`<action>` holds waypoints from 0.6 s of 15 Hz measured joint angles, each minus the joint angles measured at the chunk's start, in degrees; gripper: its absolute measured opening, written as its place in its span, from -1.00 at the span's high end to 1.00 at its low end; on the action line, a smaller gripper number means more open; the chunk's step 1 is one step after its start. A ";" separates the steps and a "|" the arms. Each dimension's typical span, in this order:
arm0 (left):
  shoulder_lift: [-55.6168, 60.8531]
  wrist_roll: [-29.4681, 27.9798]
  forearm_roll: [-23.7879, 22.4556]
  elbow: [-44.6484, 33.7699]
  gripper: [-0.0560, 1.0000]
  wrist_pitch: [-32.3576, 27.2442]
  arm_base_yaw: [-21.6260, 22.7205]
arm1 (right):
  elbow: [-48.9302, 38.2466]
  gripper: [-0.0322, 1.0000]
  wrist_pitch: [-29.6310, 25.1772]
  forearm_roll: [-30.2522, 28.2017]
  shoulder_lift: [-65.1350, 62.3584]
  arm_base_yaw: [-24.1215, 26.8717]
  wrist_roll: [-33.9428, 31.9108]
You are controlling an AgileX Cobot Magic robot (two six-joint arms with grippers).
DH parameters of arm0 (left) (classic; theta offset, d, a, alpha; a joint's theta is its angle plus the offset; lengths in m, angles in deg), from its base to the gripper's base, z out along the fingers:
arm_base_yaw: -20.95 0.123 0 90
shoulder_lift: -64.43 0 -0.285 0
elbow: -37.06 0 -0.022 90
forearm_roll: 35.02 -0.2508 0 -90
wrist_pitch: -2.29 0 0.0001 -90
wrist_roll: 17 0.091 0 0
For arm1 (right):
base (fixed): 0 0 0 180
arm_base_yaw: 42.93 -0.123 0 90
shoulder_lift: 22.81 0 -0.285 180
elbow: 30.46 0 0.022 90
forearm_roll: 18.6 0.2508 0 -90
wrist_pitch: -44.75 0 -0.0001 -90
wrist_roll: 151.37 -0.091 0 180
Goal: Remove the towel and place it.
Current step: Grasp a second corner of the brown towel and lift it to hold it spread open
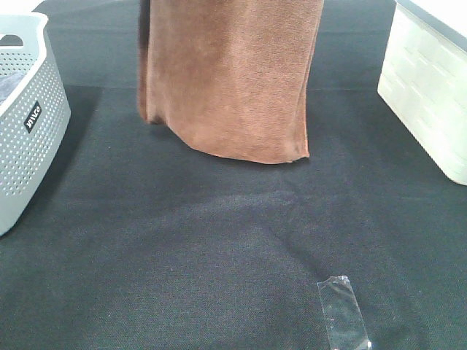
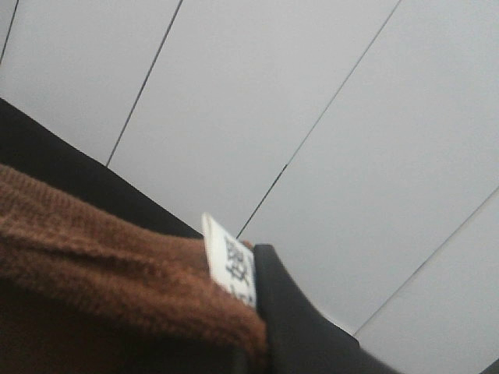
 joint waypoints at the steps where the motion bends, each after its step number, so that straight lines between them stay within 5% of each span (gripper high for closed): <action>1: -1.09 0.00 0.00 0.00 0.89 0.92 0.52 | 0.00 0.94 1.43 0.00 0.86 0.00 -0.86; 6: -7.79 0.00 -0.17 0.29 0.89 16.10 0.74 | 0.11 0.94 13.06 -0.23 5.96 0.17 -4.70; 9: -13.35 0.11 -0.17 7.62 0.89 17.30 0.74 | 3.44 0.94 14.50 1.60 9.11 2.06 -5.79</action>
